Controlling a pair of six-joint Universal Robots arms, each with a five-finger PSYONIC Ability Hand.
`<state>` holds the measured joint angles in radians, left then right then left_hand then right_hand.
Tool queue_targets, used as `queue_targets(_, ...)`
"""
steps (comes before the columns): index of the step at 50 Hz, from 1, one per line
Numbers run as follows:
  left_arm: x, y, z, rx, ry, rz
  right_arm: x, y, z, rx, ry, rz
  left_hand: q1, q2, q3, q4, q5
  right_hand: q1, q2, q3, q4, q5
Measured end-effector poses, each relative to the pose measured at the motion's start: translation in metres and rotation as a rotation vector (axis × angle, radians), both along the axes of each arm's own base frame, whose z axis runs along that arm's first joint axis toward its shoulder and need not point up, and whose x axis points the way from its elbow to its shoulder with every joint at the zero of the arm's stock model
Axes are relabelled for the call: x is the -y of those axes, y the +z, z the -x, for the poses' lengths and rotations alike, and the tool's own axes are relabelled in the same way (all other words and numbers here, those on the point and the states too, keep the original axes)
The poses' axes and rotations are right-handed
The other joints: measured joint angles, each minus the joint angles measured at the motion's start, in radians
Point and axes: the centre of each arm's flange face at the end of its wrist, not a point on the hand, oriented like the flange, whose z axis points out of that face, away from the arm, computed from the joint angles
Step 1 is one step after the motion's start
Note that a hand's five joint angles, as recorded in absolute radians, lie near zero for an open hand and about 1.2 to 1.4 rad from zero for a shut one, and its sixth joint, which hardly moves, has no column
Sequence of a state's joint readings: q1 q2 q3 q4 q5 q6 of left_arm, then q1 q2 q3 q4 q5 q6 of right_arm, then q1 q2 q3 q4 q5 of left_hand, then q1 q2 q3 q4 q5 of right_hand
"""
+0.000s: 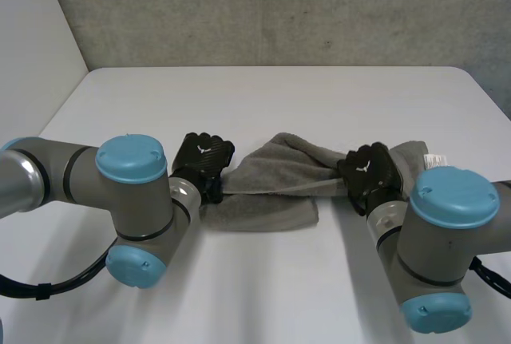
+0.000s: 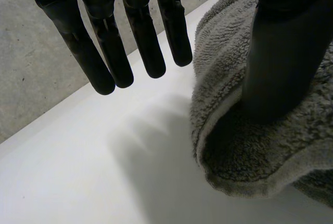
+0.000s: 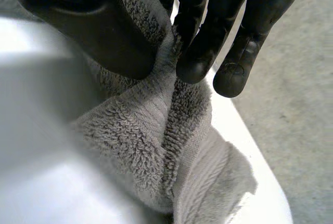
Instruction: Fold the towel.
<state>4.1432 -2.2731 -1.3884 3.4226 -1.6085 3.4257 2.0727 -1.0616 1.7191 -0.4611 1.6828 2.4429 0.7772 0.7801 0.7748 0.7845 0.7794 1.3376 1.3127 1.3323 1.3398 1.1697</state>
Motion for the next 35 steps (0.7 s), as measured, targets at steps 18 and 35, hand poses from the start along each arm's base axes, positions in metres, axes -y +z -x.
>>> queue_targets(18,0.007,-0.009,0.005,-0.010,0.000,0.018,-0.002,0.085,0.017,0.142,-0.044,0.143,0.004,0.001,0.006,0.002,0.006,0.000,0.000,0.003,0.000,-0.001)
queue_targets(35,0.002,0.007,0.010,-0.131,-0.038,-0.024,-0.007,0.153,0.038,0.174,-0.040,0.093,0.684,0.728,0.764,0.735,0.714,0.000,0.000,0.003,0.000,-0.001)
